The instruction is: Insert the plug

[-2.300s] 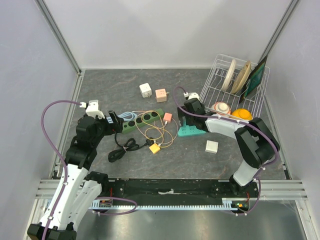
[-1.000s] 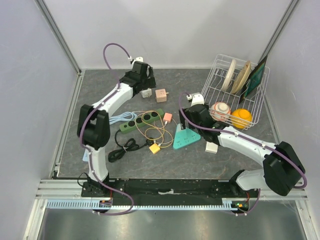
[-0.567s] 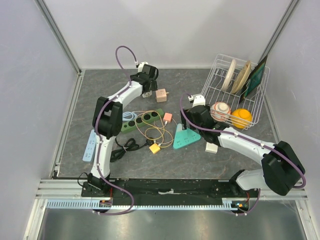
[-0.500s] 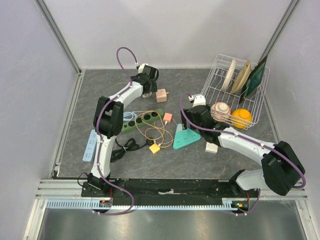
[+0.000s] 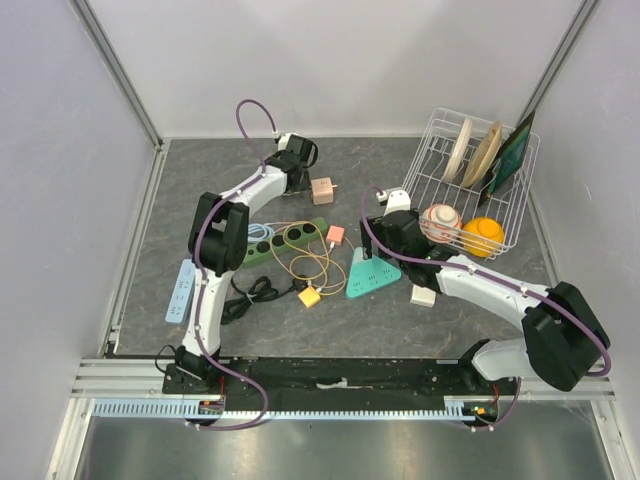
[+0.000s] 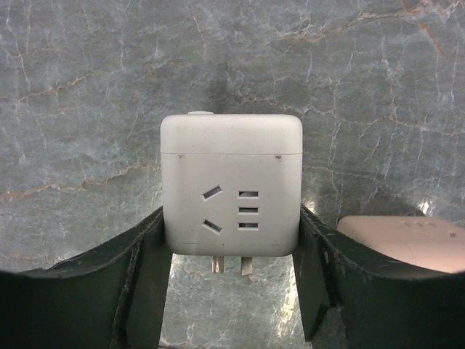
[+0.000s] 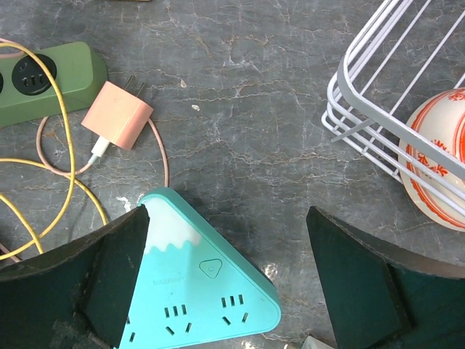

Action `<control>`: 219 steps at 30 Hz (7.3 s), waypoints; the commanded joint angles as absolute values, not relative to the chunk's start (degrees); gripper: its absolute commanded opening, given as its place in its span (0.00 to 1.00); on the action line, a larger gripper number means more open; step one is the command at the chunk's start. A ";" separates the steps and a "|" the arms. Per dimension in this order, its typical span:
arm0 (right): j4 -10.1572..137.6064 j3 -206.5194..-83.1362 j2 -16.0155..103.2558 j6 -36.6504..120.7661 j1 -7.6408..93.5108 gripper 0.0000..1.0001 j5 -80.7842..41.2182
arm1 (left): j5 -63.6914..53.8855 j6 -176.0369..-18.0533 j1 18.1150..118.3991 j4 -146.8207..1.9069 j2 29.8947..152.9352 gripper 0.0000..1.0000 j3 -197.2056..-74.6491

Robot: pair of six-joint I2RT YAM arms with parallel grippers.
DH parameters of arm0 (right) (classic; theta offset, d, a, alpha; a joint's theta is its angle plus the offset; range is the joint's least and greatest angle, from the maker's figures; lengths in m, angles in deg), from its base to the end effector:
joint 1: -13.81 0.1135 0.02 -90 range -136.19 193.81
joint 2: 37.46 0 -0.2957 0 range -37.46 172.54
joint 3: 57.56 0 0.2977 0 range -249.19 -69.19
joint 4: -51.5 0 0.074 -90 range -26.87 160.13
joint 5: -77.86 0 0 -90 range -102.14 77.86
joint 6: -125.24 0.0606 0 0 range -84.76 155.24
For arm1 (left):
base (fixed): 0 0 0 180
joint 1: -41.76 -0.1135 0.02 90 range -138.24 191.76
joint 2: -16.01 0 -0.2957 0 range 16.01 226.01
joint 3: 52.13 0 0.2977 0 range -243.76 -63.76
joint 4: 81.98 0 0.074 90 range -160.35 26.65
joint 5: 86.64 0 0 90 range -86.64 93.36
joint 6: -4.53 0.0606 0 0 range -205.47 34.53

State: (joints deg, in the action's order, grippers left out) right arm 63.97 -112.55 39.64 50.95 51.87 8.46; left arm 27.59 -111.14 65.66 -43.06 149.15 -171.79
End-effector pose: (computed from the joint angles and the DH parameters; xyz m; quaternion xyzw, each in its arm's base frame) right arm 0.2788 0.1912 0.2155 -0.0872 0.8706 0.0657 0.4796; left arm 0.5500 -0.2165 0.1575 -0.0819 0.9244 0.0483 0.3694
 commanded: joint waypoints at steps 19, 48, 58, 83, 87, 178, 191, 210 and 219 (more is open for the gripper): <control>83.25 -126.23 28.82 61.69 45.62 0.98 -20.22 | 12.86 -87.85 77.52 -71.74 84.61 0.09 -119.85; 78.34 -135.11 28.81 77.34 46.33 0.98 -49.41 | -17.91 -67.71 85.96 -70.18 65.92 0.02 -109.37; 74.82 -131.25 31.44 80.60 48.44 0.98 -45.98 | -15.19 -67.45 88.87 -74.22 67.69 0.02 -109.73; 63.92 -123.69 30.39 86.31 48.52 0.71 -50.55 | -12.81 -71.05 89.83 -83.10 69.44 0.02 -106.39; 64.36 -123.86 29.43 85.08 48.52 0.44 -49.67 | -12.38 -72.72 90.10 -83.36 70.06 0.15 -105.25; 74.29 -103.56 33.98 50.45 49.22 0.00 -13.03 | 1.42 -119.74 91.42 -57.78 117.09 0.67 -124.85; 75.08 -107.78 43.22 53.17 56.96 0.00 -4.93 | 5.82 -120.71 87.12 -57.52 110.75 0.56 -117.90; 65.85 -99.43 46.12 58.27 61.44 0.00 -2.58 | 3.98 -119.39 84.30 -56.03 114.80 0.51 -120.54; 69.02 -101.54 49.73 60.99 67.86 0.00 4.11 | 3.62 -118.69 81.92 -55.76 113.39 0.50 -119.83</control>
